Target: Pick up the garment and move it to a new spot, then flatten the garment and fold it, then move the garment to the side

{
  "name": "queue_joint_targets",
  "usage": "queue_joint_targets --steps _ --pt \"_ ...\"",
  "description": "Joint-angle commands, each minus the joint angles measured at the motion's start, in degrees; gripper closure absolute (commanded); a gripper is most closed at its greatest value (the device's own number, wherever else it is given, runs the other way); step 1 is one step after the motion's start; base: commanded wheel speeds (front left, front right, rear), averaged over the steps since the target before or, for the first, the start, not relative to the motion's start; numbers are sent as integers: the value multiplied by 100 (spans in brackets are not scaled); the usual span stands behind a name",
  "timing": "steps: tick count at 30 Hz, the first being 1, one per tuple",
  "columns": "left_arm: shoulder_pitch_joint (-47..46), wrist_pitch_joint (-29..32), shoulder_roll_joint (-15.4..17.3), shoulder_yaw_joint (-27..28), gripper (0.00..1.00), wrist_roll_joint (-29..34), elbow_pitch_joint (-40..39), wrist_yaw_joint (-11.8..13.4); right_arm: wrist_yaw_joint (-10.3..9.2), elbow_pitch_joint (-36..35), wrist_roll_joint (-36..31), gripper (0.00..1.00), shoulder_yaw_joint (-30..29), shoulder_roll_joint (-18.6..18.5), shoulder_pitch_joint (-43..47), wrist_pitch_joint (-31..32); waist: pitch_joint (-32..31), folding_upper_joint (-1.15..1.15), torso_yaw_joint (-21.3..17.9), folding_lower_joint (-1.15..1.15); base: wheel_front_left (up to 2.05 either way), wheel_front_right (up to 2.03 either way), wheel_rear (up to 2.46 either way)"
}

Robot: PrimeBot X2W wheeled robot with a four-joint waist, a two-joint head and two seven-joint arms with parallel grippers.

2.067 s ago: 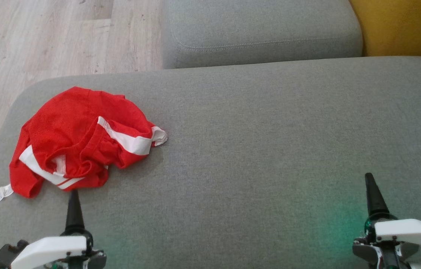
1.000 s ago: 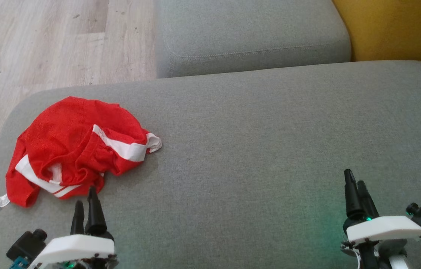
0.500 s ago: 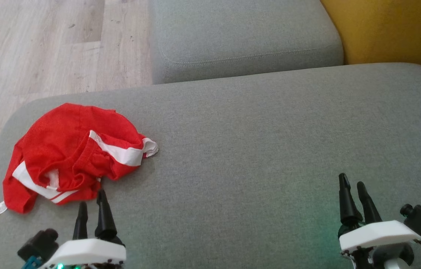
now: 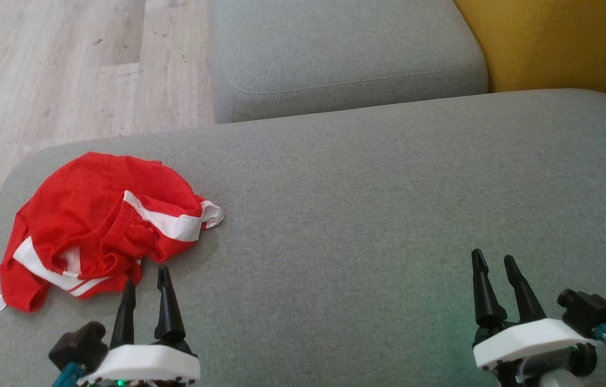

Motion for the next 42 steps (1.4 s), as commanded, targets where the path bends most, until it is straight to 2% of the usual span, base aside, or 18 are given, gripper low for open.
queue_joint_targets --steps 1,28,38,42 --pt "-131 -80 27 100 0 141 -198 39 25 -214 -150 0 102 -38 -139 -80 -3 0 -3 0 0 0 0" --pt "-45 -534 33 -243 0 1880 -16 467 30 -121 -2315 0 607 -50 -74 -536 -204 0 -85 0 0 0 0" --pt "-9 -702 35 -290 0 2273 118 598 32 -70 -2914 0 564 -54 -11 -705 -287 0 -91 0 0 0 0" --pt "-3 -726 35 -268 0 2242 164 601 32 -26 -2999 0 524 -54 13 -729 -308 0 -73 0 0 0 0"
